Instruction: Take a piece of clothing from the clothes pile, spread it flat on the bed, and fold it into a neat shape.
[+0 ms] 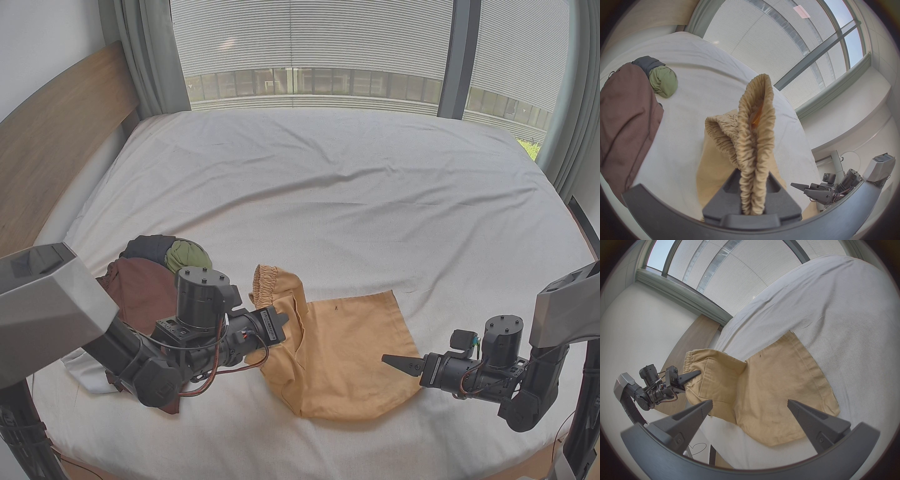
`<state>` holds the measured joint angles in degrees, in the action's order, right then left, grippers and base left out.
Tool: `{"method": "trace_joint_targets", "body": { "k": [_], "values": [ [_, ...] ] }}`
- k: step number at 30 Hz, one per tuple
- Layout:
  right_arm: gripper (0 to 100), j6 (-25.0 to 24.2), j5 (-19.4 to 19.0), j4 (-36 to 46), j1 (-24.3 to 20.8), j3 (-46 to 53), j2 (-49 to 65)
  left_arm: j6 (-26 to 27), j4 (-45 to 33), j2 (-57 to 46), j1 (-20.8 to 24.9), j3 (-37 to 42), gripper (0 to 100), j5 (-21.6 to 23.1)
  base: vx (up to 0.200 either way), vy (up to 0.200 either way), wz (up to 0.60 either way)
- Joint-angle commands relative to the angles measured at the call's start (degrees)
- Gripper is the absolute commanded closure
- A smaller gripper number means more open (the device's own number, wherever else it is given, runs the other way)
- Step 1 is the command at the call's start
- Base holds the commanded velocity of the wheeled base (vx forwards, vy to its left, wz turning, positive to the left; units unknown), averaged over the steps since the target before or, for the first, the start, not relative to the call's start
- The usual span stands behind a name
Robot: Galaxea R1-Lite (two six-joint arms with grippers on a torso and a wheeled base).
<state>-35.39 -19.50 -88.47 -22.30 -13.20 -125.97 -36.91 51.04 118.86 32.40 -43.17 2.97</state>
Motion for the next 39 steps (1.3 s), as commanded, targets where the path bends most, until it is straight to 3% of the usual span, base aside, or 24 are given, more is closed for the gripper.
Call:
{"method": "trace_joint_targets", "body": {
  "k": [1,13,39],
  "values": [
    [0,-0.03,-0.01,-0.04,0.32,-0.07,0.37,-0.09,-2.17,0.67,1.17,-2.71,100,-0.07,0.0,0.0,0.0],
    [0,0.15,0.08,-0.04,2.17,-0.6,1.42,-0.09,-6.04,2.78,3.19,-7.46,100,-0.6,0.0,0.0,0.0],
    [0,-1.52,0.17,0.14,9.38,-4.64,2.3,-0.26,-20.19,13.51,9.96,-30.22,100,-0.43,0.0,0.0,0.0]
  ]
}}
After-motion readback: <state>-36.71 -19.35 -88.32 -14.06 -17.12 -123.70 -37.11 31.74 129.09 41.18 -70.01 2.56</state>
